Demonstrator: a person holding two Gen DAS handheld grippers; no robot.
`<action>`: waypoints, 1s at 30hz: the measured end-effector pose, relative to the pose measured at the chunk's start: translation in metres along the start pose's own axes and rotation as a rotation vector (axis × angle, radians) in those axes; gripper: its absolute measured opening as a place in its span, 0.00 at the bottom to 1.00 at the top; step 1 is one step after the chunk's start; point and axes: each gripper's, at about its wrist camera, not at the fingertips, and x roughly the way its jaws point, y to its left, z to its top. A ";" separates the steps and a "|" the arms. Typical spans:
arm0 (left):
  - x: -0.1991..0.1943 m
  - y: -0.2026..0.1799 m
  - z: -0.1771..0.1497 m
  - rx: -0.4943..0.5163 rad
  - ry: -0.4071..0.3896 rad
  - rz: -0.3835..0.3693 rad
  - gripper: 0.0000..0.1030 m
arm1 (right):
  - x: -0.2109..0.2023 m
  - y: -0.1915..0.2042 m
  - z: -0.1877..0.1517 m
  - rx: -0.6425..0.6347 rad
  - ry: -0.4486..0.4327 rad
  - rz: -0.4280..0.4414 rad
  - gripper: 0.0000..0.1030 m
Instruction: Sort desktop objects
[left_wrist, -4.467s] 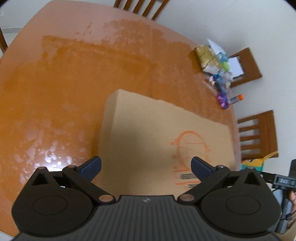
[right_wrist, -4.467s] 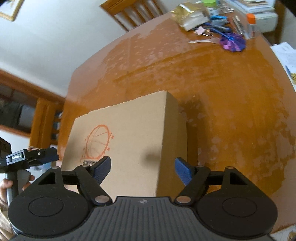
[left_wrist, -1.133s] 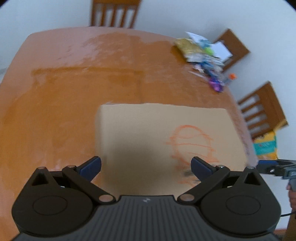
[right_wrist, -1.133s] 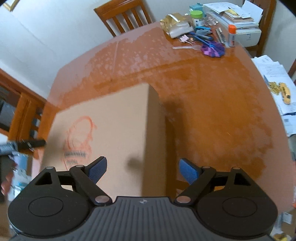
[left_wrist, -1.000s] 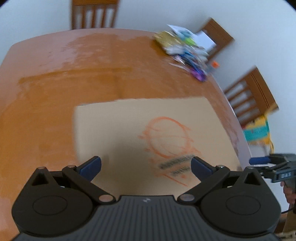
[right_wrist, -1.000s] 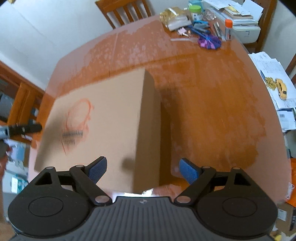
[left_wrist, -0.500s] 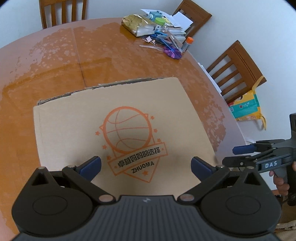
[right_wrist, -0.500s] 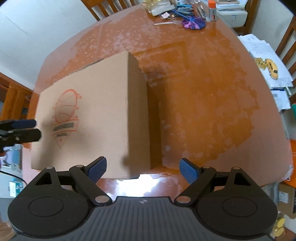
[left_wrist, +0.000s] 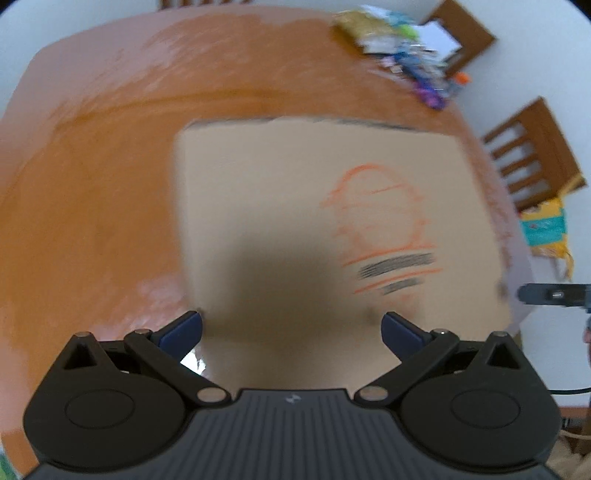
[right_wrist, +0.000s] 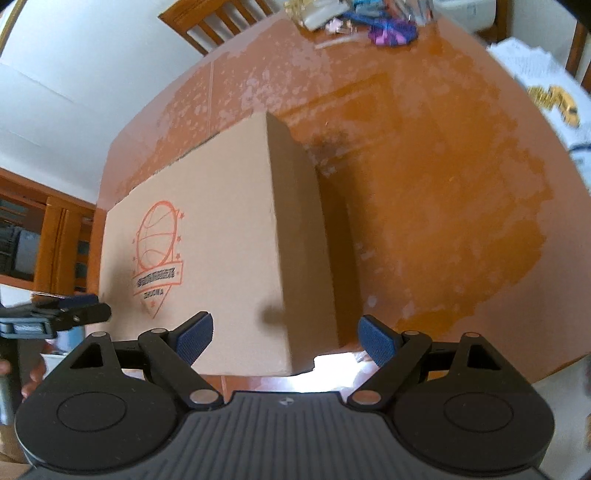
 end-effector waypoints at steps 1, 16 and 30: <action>0.002 0.006 -0.003 -0.024 0.007 0.005 0.99 | 0.003 0.000 0.001 0.008 0.010 0.018 0.87; -0.004 -0.004 -0.023 0.093 0.007 0.023 0.99 | 0.005 0.032 0.008 -0.092 0.004 0.021 0.89; 0.027 -0.036 -0.057 0.361 0.035 0.209 0.99 | 0.022 0.052 -0.024 -0.364 0.185 -0.159 0.89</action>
